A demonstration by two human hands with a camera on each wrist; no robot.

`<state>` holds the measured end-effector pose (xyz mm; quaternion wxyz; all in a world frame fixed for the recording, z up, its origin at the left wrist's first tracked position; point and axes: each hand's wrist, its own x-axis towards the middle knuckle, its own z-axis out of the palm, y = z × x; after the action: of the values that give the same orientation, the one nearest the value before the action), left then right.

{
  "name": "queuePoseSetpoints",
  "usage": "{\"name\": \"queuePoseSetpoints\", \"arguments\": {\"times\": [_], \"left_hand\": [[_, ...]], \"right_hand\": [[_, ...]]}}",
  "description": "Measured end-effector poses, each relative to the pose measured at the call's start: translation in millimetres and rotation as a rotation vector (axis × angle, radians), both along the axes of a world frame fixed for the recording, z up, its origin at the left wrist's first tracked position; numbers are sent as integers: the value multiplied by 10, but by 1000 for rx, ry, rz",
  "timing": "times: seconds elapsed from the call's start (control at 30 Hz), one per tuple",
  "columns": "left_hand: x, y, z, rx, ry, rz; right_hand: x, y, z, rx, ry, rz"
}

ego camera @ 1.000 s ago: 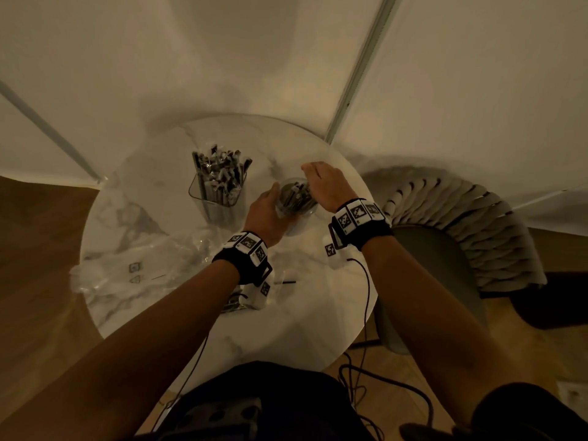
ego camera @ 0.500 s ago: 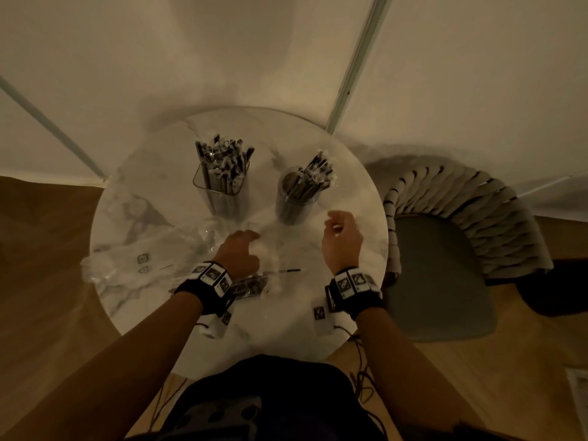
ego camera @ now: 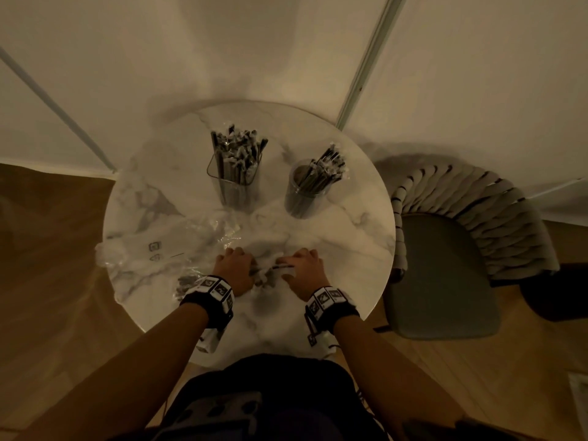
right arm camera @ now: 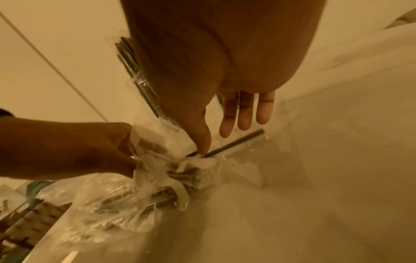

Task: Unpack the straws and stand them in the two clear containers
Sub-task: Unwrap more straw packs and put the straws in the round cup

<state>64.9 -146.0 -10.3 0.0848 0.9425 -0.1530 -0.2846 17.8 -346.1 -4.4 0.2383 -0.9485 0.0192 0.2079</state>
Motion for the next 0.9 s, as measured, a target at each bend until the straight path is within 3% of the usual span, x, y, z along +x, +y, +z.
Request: {"name": "queuePoseSetpoints", "arguments": {"times": [0.27, 0.53, 0.9], "left_hand": [[-59, 35, -111, -80, 51, 33], [-58, 64, -90, -121, 82, 50], [-62, -9, -22, -223, 91, 68]], "right_hand": [[-29, 163, -1, -169, 26, 123], [-8, 84, -10, -170, 30, 62], [51, 15, 66, 236, 44, -127]]}}
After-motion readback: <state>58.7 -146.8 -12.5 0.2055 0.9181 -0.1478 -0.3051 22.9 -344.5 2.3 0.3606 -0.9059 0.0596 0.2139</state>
